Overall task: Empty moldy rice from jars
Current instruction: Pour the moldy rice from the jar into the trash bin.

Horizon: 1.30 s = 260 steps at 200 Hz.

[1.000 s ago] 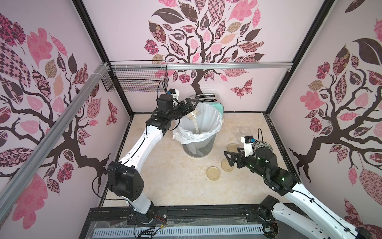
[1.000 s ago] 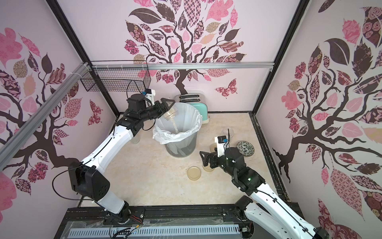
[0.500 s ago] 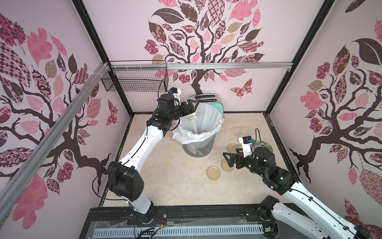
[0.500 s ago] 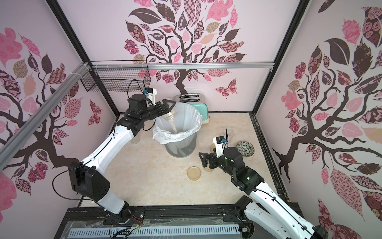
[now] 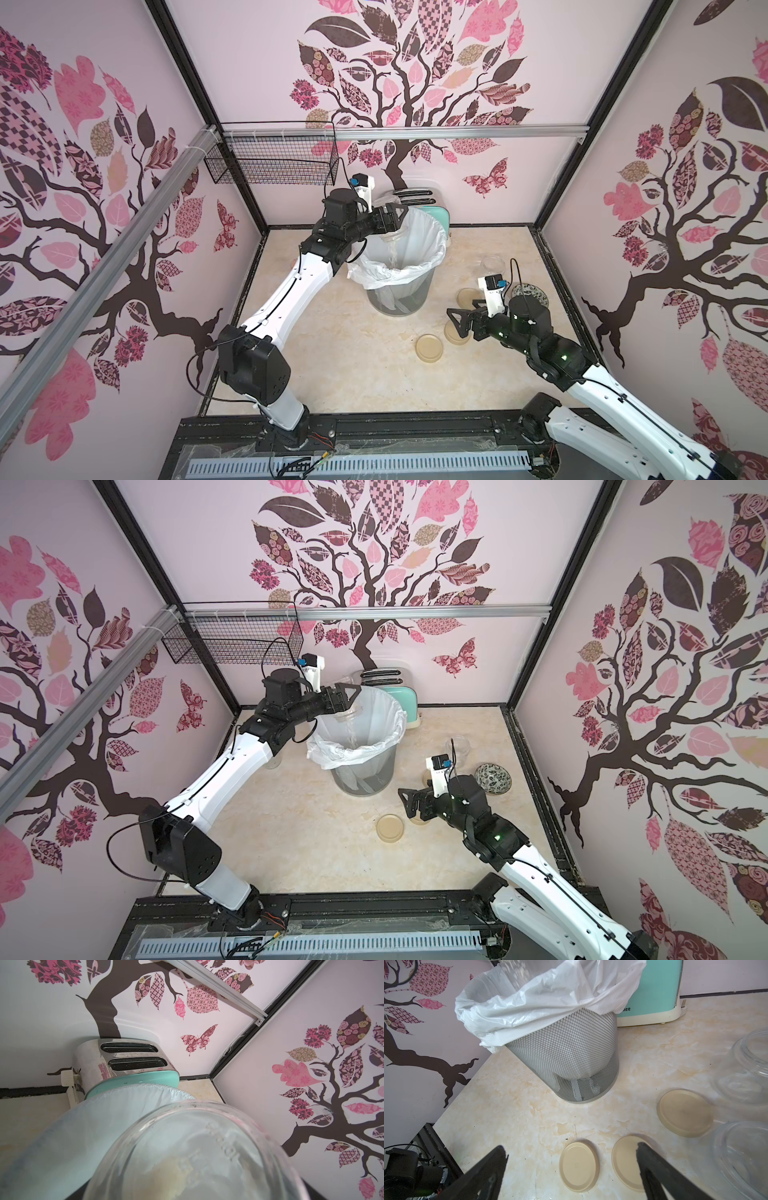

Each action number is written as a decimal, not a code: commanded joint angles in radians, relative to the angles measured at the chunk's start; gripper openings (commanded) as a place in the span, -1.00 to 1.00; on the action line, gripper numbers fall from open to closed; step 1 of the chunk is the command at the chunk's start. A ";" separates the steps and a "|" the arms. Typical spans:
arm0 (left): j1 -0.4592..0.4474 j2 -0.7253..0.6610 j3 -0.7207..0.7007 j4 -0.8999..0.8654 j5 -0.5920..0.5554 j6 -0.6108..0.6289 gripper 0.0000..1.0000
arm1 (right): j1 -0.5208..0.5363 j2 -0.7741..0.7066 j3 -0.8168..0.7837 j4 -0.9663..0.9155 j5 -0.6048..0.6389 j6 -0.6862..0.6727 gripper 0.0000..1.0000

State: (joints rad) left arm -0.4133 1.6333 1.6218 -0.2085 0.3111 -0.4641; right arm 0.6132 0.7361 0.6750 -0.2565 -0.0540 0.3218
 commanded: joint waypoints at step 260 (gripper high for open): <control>-0.197 -0.121 -0.171 0.399 -0.505 0.578 0.35 | 0.001 0.017 0.001 0.024 -0.005 0.011 0.99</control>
State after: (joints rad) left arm -0.6144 1.5509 1.4422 0.0742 -0.1581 0.1223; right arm 0.6132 0.7544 0.6388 -0.2436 -0.0574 0.3397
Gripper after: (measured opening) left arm 0.871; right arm 0.995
